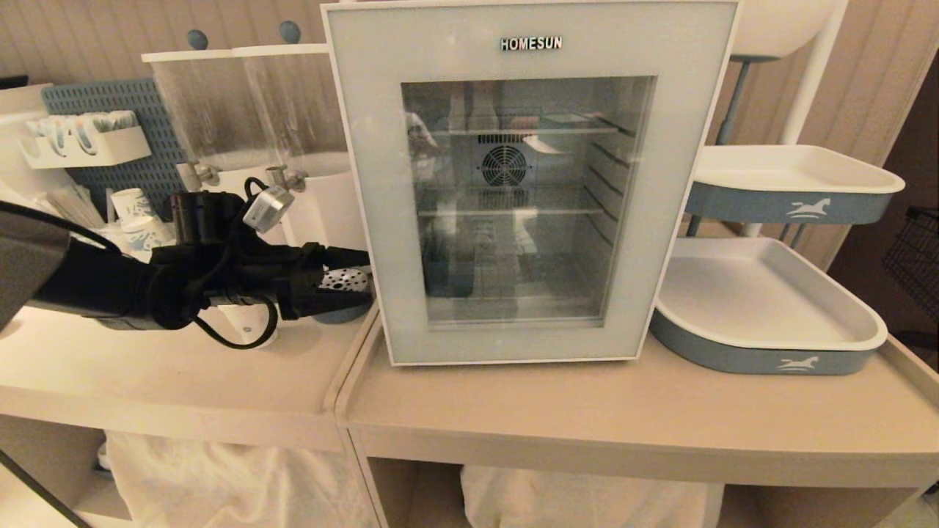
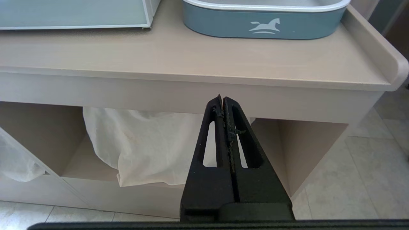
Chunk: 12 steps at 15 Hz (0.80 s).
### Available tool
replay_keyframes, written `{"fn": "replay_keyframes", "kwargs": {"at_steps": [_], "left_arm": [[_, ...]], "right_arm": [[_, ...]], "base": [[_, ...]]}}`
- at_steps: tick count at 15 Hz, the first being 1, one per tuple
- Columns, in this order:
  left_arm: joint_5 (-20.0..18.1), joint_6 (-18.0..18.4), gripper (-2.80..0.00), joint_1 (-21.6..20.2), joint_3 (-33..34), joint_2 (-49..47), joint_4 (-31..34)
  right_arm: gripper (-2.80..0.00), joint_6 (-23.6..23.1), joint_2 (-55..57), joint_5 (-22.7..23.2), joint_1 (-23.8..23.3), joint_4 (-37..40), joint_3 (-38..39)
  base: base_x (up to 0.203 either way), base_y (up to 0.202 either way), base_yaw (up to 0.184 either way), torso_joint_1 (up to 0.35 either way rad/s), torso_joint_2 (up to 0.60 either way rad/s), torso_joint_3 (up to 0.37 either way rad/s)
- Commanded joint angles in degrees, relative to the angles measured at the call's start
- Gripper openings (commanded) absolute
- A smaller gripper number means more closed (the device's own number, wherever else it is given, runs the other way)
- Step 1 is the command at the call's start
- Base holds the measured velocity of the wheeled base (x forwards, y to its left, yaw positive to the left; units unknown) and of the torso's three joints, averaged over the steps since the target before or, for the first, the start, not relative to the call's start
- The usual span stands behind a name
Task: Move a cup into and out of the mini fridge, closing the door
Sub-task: Open the freezer door
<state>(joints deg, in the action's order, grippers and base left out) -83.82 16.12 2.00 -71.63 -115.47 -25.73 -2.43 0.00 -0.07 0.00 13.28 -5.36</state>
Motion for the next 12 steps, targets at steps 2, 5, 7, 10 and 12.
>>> {"fn": "replay_keyframes", "kwargs": {"at_steps": [2, 5, 7, 10, 12], "left_arm": [[-1.1, 0.1, 0.00, 1.4, 6.9, 7.8, -0.1], [-1.0, 0.3, 0.00, 4.1, 11.2, 13.5, -0.1], [-0.8, 0.2, 0.00, 6.8, 14.7, 18.8, 0.1], [-0.4, -1.5, 0.00, 13.6, 21.9, 30.8, 0.5], [0.4, -6.0, 0.00, 18.1, 26.3, 40.3, 0.3]], "right_arm": [[-2.80, 0.0, 0.0, 0.0, 0.0, 0.1, 0.0], [-2.80, 0.0, 0.0, 0.0, 0.0, 0.1, 0.0], [-2.80, 0.0, 0.0, 0.0, 0.0, 0.1, 0.0], [-2.80, 0.0, 0.0, 0.0, 0.0, 0.1, 0.0], [-2.80, 0.0, 0.0, 0.0, 0.0, 0.1, 0.0]], "base": [[0.000, 0.000, 0.000, 0.000, 0.00, 0.000], [0.000, 0.000, 0.000, 0.000, 0.00, 0.000], [0.000, 0.000, 0.000, 0.000, 0.00, 0.000], [0.000, 0.000, 0.000, 0.000, 0.00, 0.000], [0.000, 0.000, 0.000, 0.000, 0.00, 0.000]]}}
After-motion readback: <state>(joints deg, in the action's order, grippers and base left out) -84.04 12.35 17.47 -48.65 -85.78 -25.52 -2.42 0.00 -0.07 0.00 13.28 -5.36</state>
